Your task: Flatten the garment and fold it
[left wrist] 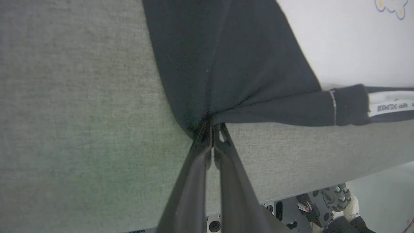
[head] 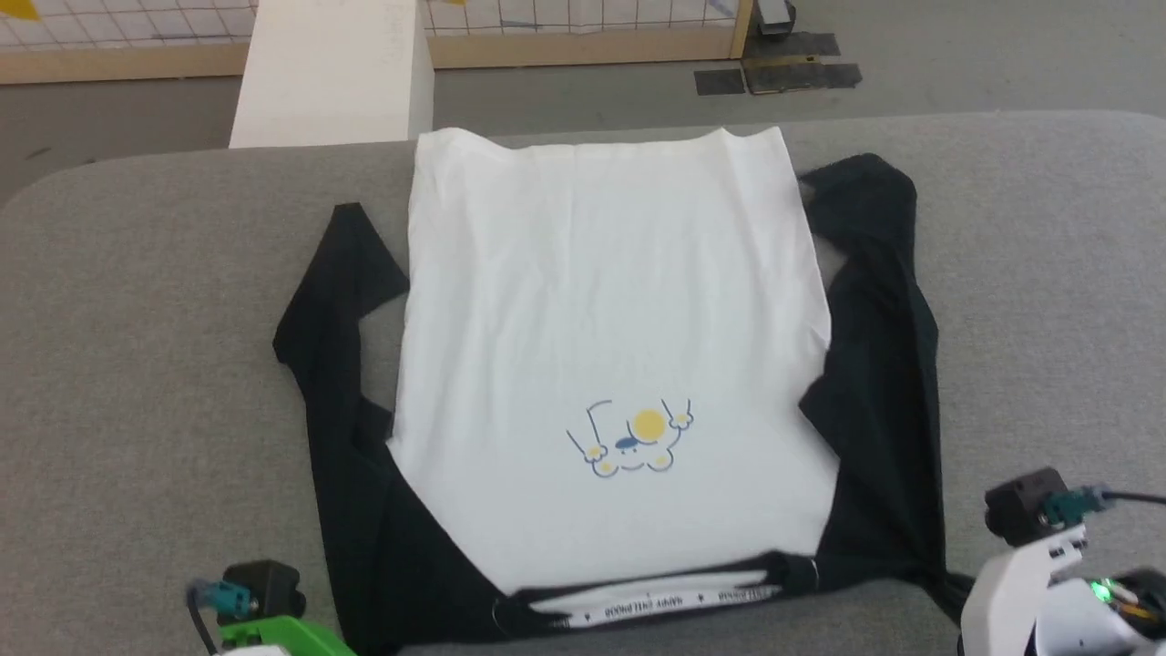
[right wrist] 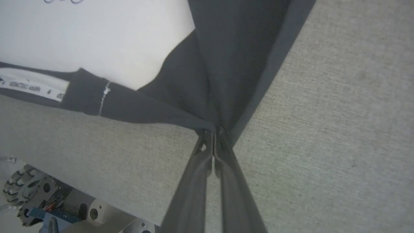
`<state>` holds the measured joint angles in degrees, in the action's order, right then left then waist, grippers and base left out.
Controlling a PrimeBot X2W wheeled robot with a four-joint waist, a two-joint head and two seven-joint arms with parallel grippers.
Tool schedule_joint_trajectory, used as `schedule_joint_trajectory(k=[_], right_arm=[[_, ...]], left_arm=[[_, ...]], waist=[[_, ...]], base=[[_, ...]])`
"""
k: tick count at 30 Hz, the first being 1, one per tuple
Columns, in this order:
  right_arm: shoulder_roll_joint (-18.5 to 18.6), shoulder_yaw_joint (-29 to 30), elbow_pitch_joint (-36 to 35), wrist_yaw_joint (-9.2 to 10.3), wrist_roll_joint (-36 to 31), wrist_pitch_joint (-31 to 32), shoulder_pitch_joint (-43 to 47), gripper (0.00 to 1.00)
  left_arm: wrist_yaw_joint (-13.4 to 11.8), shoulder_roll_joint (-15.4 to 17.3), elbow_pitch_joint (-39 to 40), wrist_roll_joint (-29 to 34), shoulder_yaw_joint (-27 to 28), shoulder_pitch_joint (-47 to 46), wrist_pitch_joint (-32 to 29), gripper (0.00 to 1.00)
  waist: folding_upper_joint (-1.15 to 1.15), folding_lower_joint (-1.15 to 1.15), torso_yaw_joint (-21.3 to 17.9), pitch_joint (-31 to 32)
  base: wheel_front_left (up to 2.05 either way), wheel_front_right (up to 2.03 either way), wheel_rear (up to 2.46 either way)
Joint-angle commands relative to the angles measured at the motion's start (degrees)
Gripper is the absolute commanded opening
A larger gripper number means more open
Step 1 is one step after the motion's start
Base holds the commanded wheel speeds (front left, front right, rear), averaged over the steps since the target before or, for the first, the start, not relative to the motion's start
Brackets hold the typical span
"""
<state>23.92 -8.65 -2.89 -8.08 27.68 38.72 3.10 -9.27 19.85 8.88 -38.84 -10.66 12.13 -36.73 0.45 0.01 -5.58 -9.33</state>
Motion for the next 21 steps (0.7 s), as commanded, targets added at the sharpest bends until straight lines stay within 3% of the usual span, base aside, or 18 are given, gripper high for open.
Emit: schedule_joint_trajectory(k=[1,8,13,21], right_arm=[[-0.7,2.9,-0.4,0.59,-1.2,1.0,2.2,0.0],[-10.4,12.1,-2.6,0.59,-4.7,5.8,11.0,0.0],[-15.2,15.3,-3.5,0.59,-7.3,7.9,13.4,0.0],[-16.7,12.6,-1.0,0.59,-7.5,2.7,11.6,0.0]], left_arm=[[-1.3,0.5,-0.6,-0.3,0.4,2.5,-0.1,0.0],[-3.0,-0.2,0.0,0.7,-1.4,5.6,-0.8,0.0],[-3.1,-0.3,-0.4,0.9,-1.7,6.5,-0.3,0.0],[-1.1,-1.9,-3.0,-0.1,-3.1,5.3,1.2,0.0]], waist=[[-0.43,-0.01,0.7,0.5],[-0.43,-0.01,1.1,0.9],[-0.43,-0.01,0.8,1.4],[-0.43,-0.01,0.0,1.5]], base=[[0.0,0.0,0.0],[0.0,0.0,0.0],[0.0,0.0,0.0],[0.0,0.0,0.0]])
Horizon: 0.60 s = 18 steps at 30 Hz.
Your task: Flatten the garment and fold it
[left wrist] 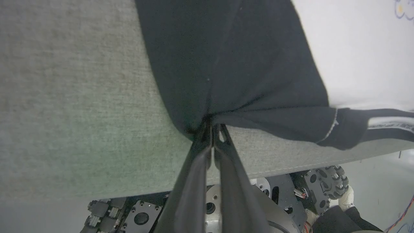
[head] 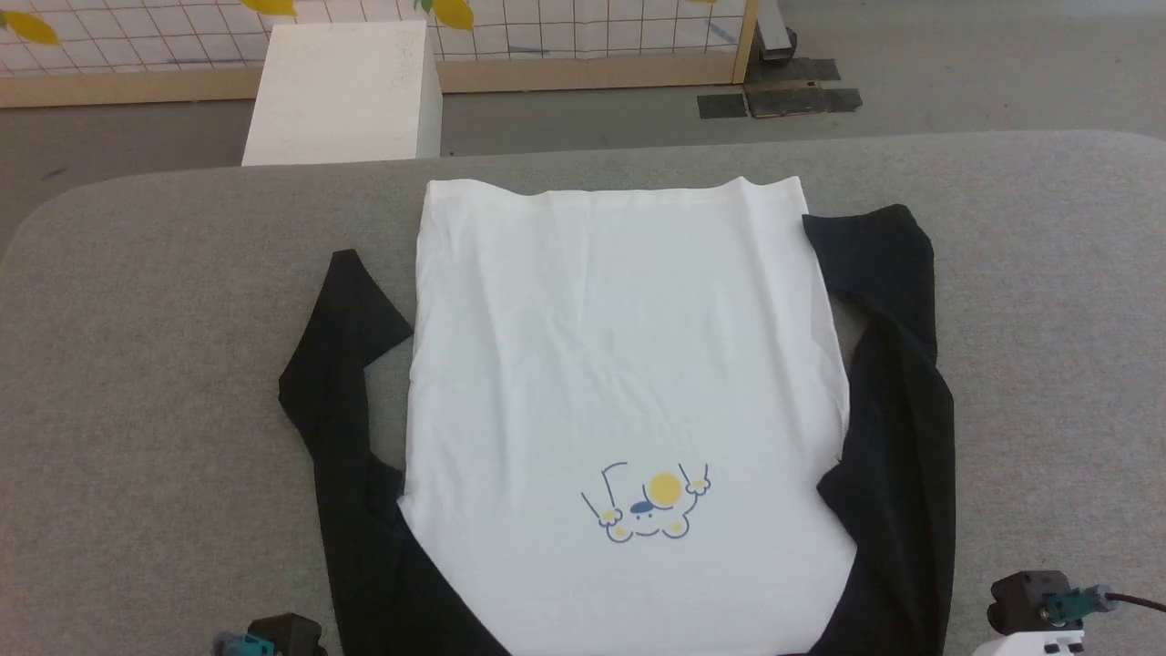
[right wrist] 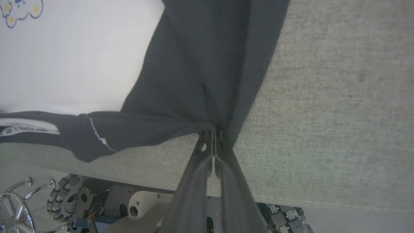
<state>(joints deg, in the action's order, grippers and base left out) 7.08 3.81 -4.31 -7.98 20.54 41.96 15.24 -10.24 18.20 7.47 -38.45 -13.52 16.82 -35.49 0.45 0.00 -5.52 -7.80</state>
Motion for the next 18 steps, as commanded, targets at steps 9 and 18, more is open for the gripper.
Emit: schedule_joint_trajectory(k=[9,18], right_arm=[[0.1,0.7,-1.8,0.49,0.8,-5.9,-0.2,1.0],[-1.4,3.4,-10.0,0.49,-0.5,-14.9,-1.2,1.0]], left_arm=[[4.7,-4.6,-1.2,-4.4,1.3,-1.1,8.4,1.0],[6.4,-6.4,4.0,-2.7,5.5,-5.4,19.6,1.0]], waist=[[-0.43,0.0,0.2,1.8],[-0.43,0.0,-0.1,2.4]], base=[[0.0,0.0,0.0],[0.0,0.0,0.0]])
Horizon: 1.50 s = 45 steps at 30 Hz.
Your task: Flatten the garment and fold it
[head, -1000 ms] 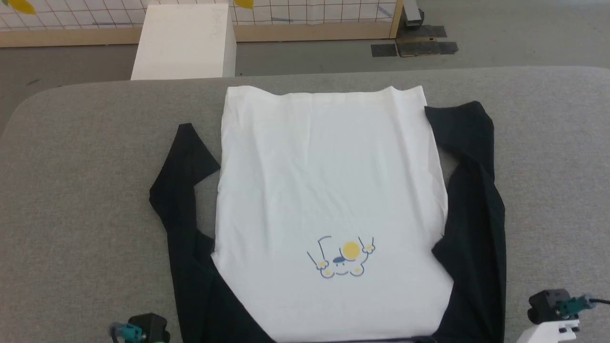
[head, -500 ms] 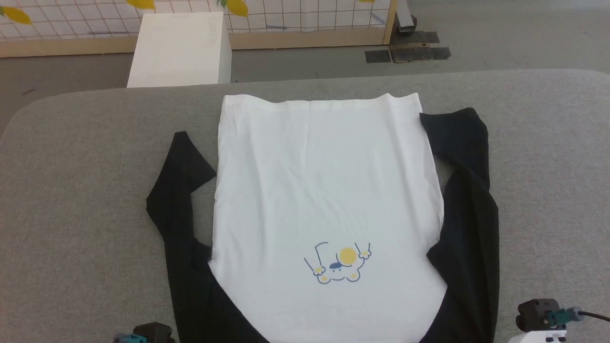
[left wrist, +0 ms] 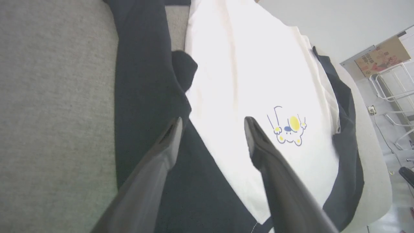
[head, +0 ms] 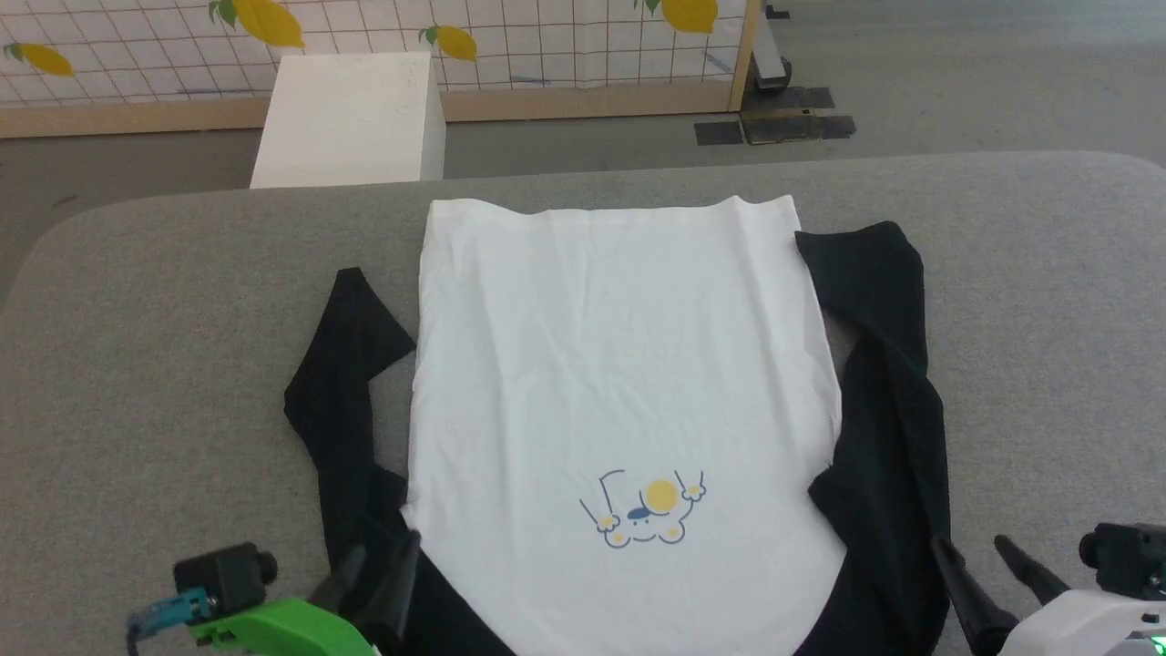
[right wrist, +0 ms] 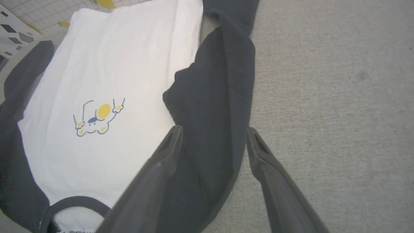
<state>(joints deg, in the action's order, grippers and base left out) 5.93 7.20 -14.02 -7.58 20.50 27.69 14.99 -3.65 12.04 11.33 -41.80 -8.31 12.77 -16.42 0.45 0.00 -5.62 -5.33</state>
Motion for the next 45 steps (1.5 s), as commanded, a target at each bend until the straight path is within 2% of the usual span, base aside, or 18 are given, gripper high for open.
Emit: schedule_joint_trajectory(k=[1,4,7,13,18,22,28,30,36,45], right_arm=[[-0.3,0.0,-0.4,0.09,-0.5,-2.6,-1.4,1.0],[-0.4,-0.8,0.1,0.09,-1.2,-9.4,-3.2,1.0],[-0.5,-1.3,1.5,0.09,-2.0,-15.0,-4.9,1.0],[-0.5,-2.1,4.7,0.09,-3.0,-22.7,-9.9,1.0],[-0.2,-3.1,6.7,0.09,-2.9,-25.0,-14.2,1.0],[0.2,-3.5,8.1,0.09,-2.4,-26.2,-17.5,1.0],[0.3,-4.3,9.7,0.09,-1.4,-27.7,-20.5,1.0],[0.3,-4.7,10.2,0.09,-1.2,-28.1,-21.2,1.0],[0.6,-5.8,11.5,0.09,-0.4,-29.1,-23.0,1.0],[0.6,-7.2,12.8,0.09,0.3,-30.4,-24.6,1.0]], left_arm=[[-0.4,-0.2,0.1,1.7,0.9,-2.2,2.1,1.0],[-1.3,-0.8,-1.2,4.7,2.8,-5.7,8.2,1.0],[-1.6,-0.1,-3.7,8.3,3.5,-10.0,12.5,1.0],[-0.9,3.7,-11.8,14.7,2.5,-21.8,15.3,1.0],[2.8,9.0,-19.8,16.2,1.7,-33.2,11.4,1.0],[5.5,12.8,-25.8,15.7,1.2,-41.9,5.2,1.0],[5.9,15.7,-30.9,13.9,1.4,-50.3,-4.9,1.0],[5.5,16.2,-32.2,13.3,1.3,-52.0,-8.6,1.0],[2.2,16.9,-35.1,11.6,1.9,-55.7,-17.7,1.0],[-5.5,18.9,-36.4,13.3,1.0,-56.9,-30.4,1.0]], waist=[[-0.43,0.0,-0.1,-0.1],[-0.43,0.0,-0.5,-0.7],[-0.43,0.0,-0.8,-2.0],[-0.43,0.0,-1.7,-6.1],[-0.43,0.0,-3.1,-10.6],[-0.43,0.0,-4.5,-13.7],[-0.43,0.0,-6.6,-17.0],[-0.43,0.0,-7.2,-17.8],[-0.43,0.0,-8.7,-19.9],[-0.43,0.0,-10.4,-21.8]], base=[[0.0,0.0,0.0],[0.0,0.0,0.0],[0.0,0.0,0.0],[0.0,0.0,0.0],[0.0,0.0,0.0],[0.0,0.0,0.0],[0.0,0.0,0.0],[0.0,0.0,0.0],[0.0,0.0,0.0],[0.0,0.0,0.0]])
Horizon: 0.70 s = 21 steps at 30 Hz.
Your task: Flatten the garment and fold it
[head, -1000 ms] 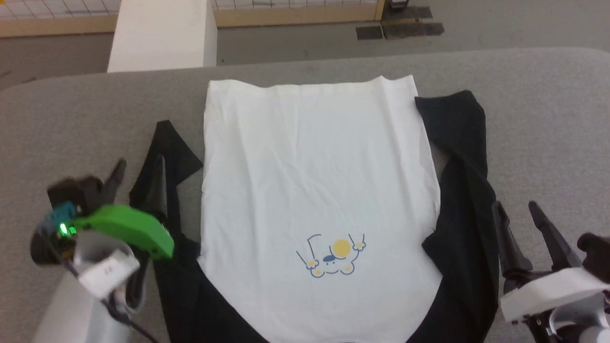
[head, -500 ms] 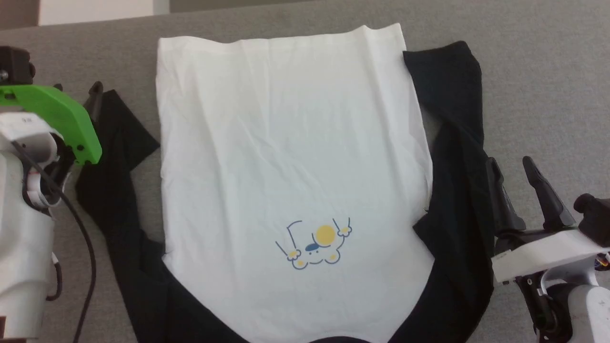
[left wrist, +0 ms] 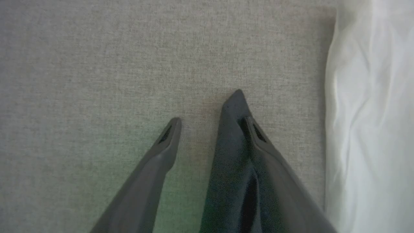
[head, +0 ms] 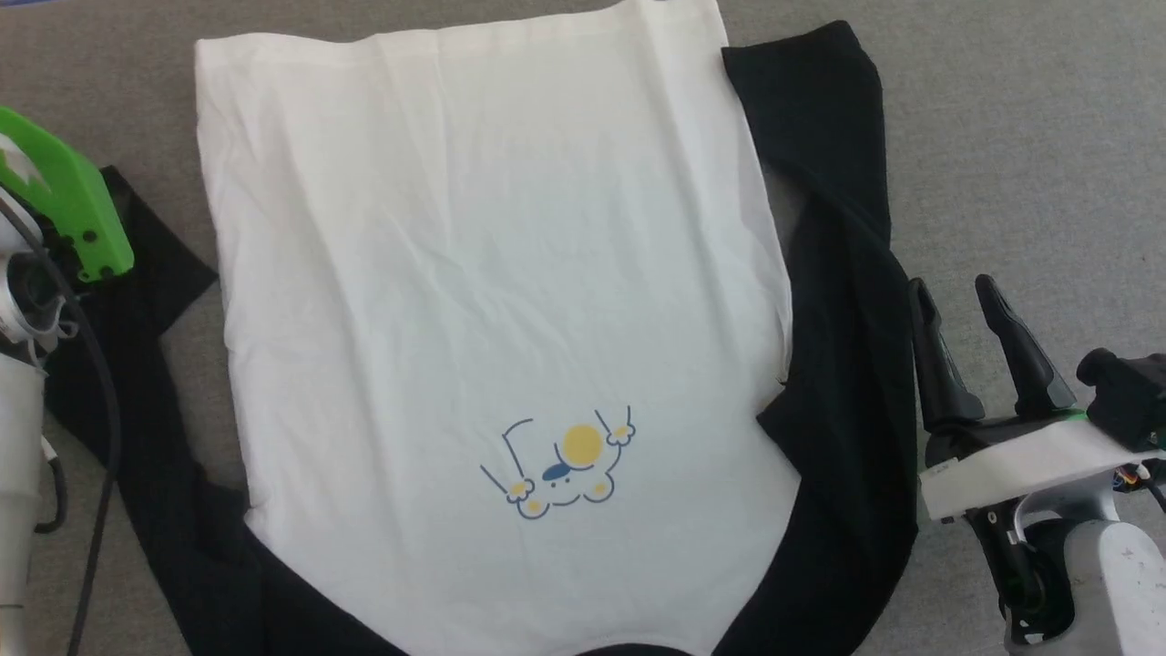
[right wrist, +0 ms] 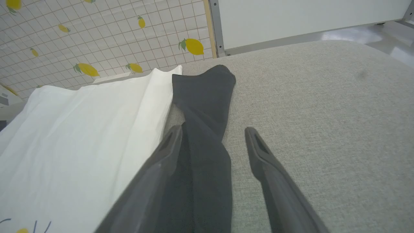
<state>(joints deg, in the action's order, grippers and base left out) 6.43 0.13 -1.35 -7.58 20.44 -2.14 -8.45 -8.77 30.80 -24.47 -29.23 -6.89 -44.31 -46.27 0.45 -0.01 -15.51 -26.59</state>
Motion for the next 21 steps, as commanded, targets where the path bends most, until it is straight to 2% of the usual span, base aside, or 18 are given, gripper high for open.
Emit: schedule_joint_trajectory(k=[1,3,4,5,8,11,19,20,21], right_arm=[[0.1,-0.2,0.2,0.09,0.4,-0.6,-1.3,1.0],[0.1,-0.5,0.4,0.09,0.4,-0.7,-1.6,1.0],[0.1,-0.5,0.5,0.09,0.3,-0.8,-1.7,1.0],[0.2,-0.5,0.5,0.09,0.2,-0.9,-1.7,1.0],[0.2,-0.4,0.5,0.09,-0.2,-1.4,-1.8,1.0],[0.2,-0.3,0.5,0.09,-0.8,-1.5,-1.6,1.0],[0.2,1.3,-0.4,0.09,-2.5,-0.1,1.0,1.0],[0.1,2.4,-1.2,0.09,-3.0,1.0,2.8,1.0],[0.0,2.9,-1.6,0.09,-3.2,1.4,3.5,1.0]], left_arm=[[-0.8,0.3,-0.3,1.0,-0.6,0.2,-1.5,1.0],[-1.4,0.7,0.1,1.4,-1.5,0.4,-4.1,1.0],[-1.7,0.7,0.5,1.2,-1.8,0.6,-5.9,0.39],[-1.9,0.6,0.9,1.0,-2.0,0.8,-7.0,0.0],[-1.7,0.7,3.2,0.7,-2.4,1.6,-8.3,0.0],[-0.4,0.9,5.4,0.5,-2.4,2.5,-5.8,0.0],[4.8,-0.5,11.5,1.0,-2.1,5.8,11.5,0.0],[5.8,-2.4,15.3,1.1,-2.2,8.0,18.7,0.0],[6.1,-3.2,17.0,1.1,-2.5,9.0,20.5,0.0]], waist=[[-0.43,0.01,-0.6,-0.6],[-0.43,0.01,-0.7,-0.7],[-0.43,0.01,-0.8,-0.7],[-0.43,0.01,-0.7,-0.6],[-0.43,0.01,-0.6,0.0],[-0.43,0.01,-0.3,1.4],[-0.43,0.01,2.0,7.2],[-0.43,0.01,3.5,9.9],[-0.43,0.01,3.9,10.7]], base=[[0.0,0.0,0.0],[0.0,0.0,0.0],[0.0,0.0,0.0],[0.0,0.0,0.0],[0.0,0.0,0.0],[0.0,0.0,0.0],[0.0,0.0,0.0],[0.0,0.0,0.0],[0.0,0.0,0.0]])
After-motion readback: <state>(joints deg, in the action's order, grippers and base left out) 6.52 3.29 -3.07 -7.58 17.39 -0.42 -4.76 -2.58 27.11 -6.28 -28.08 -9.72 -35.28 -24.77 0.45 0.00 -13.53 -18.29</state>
